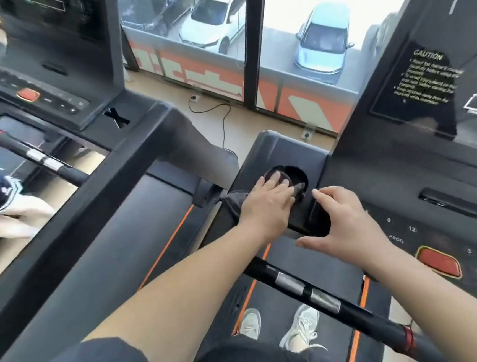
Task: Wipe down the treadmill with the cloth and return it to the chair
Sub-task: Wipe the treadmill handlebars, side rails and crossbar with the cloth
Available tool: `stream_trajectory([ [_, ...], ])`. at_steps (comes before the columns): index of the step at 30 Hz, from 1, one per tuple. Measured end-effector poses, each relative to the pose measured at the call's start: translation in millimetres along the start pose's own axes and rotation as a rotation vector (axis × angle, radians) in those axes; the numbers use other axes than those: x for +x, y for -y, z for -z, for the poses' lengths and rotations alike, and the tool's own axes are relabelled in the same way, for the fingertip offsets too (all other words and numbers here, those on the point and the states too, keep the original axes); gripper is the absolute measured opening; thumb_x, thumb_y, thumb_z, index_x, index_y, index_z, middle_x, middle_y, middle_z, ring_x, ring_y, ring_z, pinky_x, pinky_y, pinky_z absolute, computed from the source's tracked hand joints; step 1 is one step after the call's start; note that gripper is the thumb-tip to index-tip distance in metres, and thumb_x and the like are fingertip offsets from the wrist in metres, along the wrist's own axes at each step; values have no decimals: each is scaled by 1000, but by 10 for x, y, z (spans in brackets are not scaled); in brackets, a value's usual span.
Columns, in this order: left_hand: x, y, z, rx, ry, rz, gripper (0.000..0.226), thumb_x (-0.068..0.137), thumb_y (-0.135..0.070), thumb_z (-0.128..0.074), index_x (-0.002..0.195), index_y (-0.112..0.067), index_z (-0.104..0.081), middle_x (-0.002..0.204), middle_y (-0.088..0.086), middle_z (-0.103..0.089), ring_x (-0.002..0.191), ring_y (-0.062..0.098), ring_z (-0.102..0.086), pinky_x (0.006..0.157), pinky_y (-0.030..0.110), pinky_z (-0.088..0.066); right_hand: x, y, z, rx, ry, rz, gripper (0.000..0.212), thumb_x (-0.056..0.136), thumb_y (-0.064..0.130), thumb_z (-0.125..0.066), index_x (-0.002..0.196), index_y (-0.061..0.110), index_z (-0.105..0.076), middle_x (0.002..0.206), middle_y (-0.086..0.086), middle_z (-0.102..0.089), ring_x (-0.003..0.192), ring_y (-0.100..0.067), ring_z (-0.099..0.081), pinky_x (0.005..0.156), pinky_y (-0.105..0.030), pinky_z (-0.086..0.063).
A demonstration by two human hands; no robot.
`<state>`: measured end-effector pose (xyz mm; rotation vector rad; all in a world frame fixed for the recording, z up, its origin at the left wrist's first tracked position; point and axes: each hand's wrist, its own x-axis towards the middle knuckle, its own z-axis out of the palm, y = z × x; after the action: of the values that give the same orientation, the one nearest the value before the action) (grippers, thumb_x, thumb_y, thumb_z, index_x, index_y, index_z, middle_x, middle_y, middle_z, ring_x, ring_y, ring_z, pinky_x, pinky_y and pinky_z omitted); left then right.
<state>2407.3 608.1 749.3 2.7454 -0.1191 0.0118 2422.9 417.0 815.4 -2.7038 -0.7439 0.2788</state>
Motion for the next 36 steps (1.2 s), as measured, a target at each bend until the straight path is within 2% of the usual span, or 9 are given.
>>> stream_trajectory([
  [3, -381, -88, -37, -214, -96, -70, 50, 104, -35, -31, 133, -14, -65, 142, 6, -62, 136, 24, -54, 118, 44, -37, -178, -17, -82, 53, -62, 31, 98, 65, 58, -87, 147, 20, -49, 141, 6, -46, 136, -13, -34, 103, -39, -48],
  [5, -569, -31, 174, -259, -55, -29, 40, 103, -37, -36, 125, -26, -68, 125, -1, -72, 118, 24, -65, 99, 43, -51, -280, -15, -129, 65, -78, 52, 93, 68, 56, -86, 145, 20, -52, 139, 6, -48, 134, -13, -37, 101, -36, -49],
  [13, -967, -164, 750, -22, -381, 275, 37, 106, -39, -33, 115, -18, -62, 86, 9, -73, 81, 40, -66, 68, 44, -50, -578, 162, -278, 89, 62, 122, 82, 73, 72, -72, 142, 34, -50, 121, 20, -49, 124, -3, -42, 90, -28, -48],
  [19, -1453, -299, -288, 74, -17, 200, 38, 101, -31, -33, 117, -22, -66, 116, -3, -67, 128, 24, -50, 120, 45, -21, -910, -10, -419, -59, 287, -8, 72, 66, 78, -64, 121, 34, -56, 111, 13, -53, 113, -12, -55, 87, -37, -53],
  [23, -1454, -618, -443, 67, -22, 138, 38, 99, -25, -35, 112, -19, -70, 112, -3, -71, 122, 27, -56, 119, 46, -21, -1035, -107, -483, -98, 309, -48, 48, 68, 74, -65, 87, 33, -48, 95, 10, -51, 98, -16, -56, 76, -35, -51],
  [26, -1584, -572, -379, 117, 58, -78, 43, 104, -29, -32, 136, -20, -59, 139, -5, -61, 134, 22, -48, 120, 43, -23, -1085, -126, -512, -111, 276, -55, 47, 69, 70, -64, 74, 31, -39, 89, 10, -51, 89, -14, -55, 65, -32, -44],
  [31, -1618, -413, -199, 281, 73, 233, 49, 110, -30, -22, 157, -22, -32, 165, -6, -29, 155, 16, -13, 125, 42, 0, -1173, -98, -490, -118, 231, -68, 43, 72, 66, -65, 71, 32, -39, 87, 11, -49, 89, -15, -53, 65, -31, -42],
  [33, -1621, -696, -401, 227, 31, 333, 59, 101, -31, -13, 151, -19, -42, 159, -1, -41, 151, 26, -23, 124, 48, -8, -1205, -100, -502, -123, 224, -69, 41, 73, 64, -67, 72, 31, -41, 89, 11, -49, 92, -15, -54, 68, -32, -45],
  [36, -1769, -903, -634, 150, 125, 74, 54, 94, -32, -32, 139, -18, -60, 146, 1, -59, 140, 29, -47, 120, 45, -22, -1222, -129, -542, -112, 177, -37, 39, 77, 53, -68, 68, 32, -36, 84, 10, -45, 98, -19, -57, 68, -32, -45],
])
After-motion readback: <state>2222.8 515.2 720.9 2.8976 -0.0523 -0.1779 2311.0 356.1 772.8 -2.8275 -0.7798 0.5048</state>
